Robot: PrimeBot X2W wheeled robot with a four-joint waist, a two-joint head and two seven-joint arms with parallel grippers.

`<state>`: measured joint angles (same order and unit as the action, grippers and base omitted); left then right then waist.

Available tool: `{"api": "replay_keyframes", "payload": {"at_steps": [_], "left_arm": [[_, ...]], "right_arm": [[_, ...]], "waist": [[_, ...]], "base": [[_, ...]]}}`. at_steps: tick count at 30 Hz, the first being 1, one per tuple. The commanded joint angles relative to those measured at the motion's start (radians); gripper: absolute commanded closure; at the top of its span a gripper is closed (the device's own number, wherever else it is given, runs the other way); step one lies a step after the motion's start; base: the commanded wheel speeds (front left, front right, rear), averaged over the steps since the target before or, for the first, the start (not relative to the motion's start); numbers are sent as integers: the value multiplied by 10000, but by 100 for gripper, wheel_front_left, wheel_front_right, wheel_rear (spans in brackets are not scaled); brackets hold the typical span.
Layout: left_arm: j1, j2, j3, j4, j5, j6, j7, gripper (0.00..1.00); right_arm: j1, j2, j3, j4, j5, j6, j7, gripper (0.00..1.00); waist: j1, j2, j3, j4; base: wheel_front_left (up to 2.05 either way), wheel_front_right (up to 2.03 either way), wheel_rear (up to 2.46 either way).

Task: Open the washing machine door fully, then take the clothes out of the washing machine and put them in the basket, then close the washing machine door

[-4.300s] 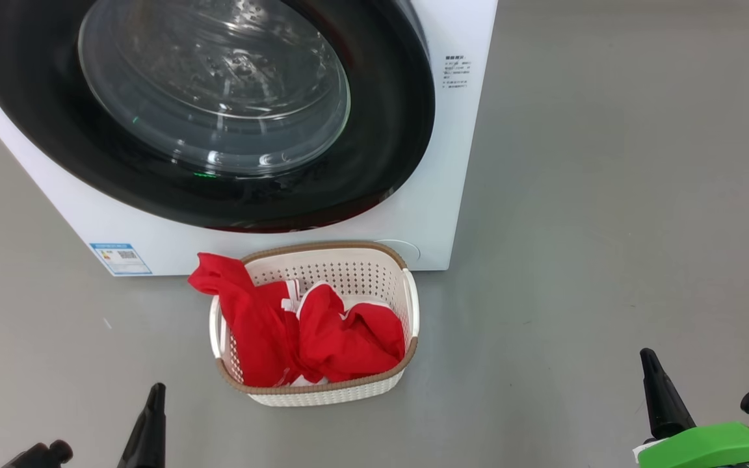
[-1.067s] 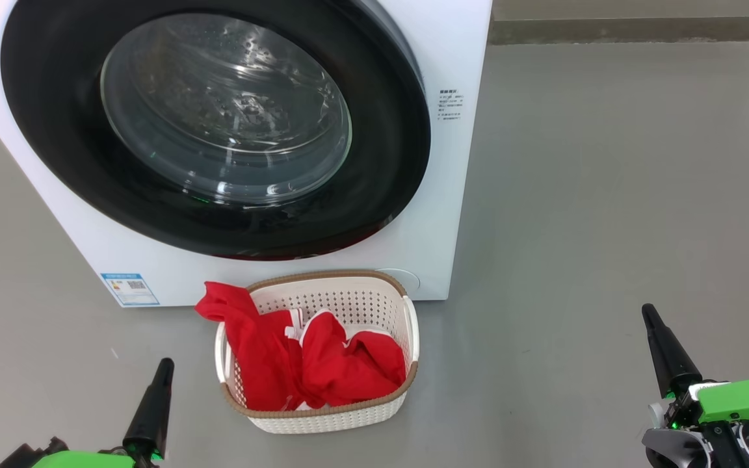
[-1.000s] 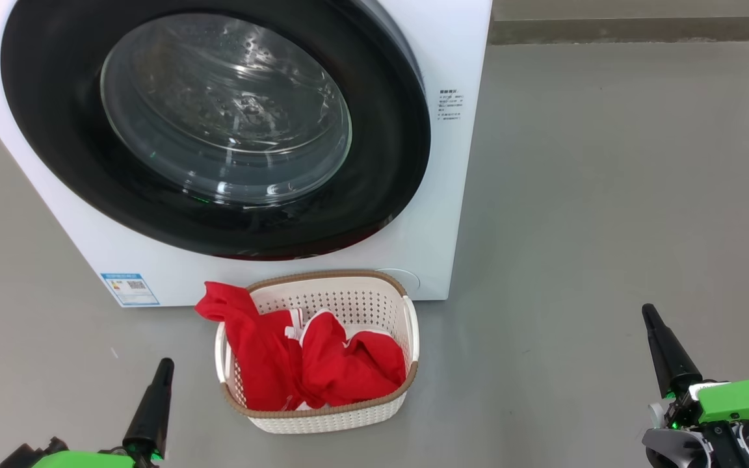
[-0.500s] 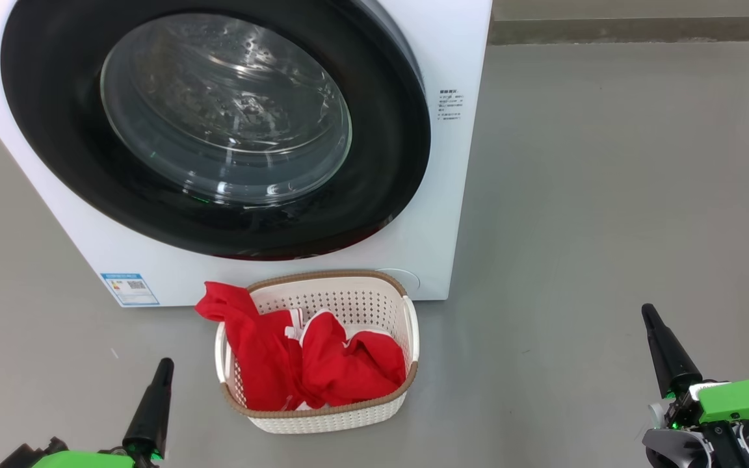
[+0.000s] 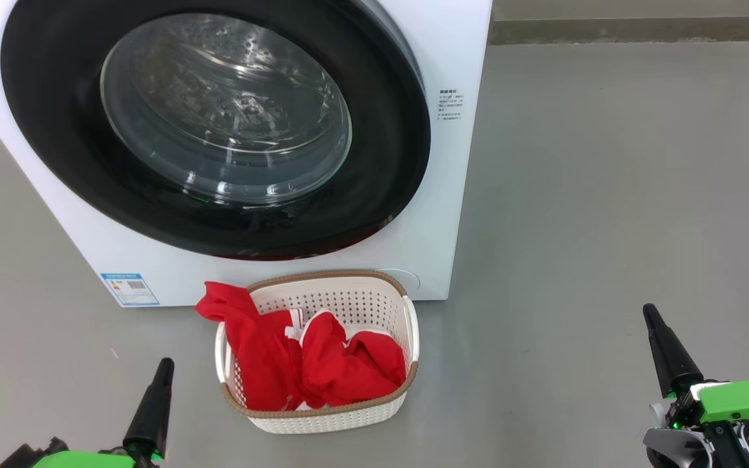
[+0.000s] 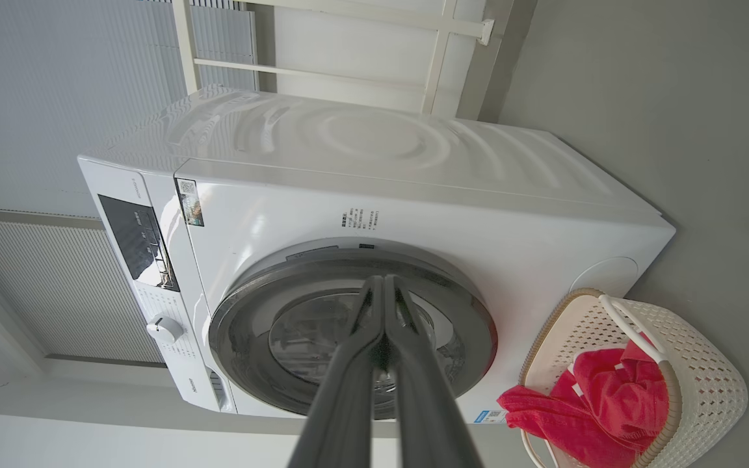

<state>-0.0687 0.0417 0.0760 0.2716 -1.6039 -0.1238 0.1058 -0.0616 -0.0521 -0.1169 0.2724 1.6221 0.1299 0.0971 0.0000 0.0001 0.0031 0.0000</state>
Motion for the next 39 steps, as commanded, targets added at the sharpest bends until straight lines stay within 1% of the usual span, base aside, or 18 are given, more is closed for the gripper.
{"api": "replay_keyframes", "payload": {"at_steps": [1,39], "left_arm": [[-392,109,355,-264,-66,-69,56,100],[-393,98,370,-264,-53,-69,69,100]], "right_arm": [[-450,-86,171,-284,-19,8,49,100],[-456,-43,109,-280,-71,8,98,100]], "waist": [[0,-1,0,0],[0,-1,0,0]], "base": [[0,0,0],[0,0,0]]}}
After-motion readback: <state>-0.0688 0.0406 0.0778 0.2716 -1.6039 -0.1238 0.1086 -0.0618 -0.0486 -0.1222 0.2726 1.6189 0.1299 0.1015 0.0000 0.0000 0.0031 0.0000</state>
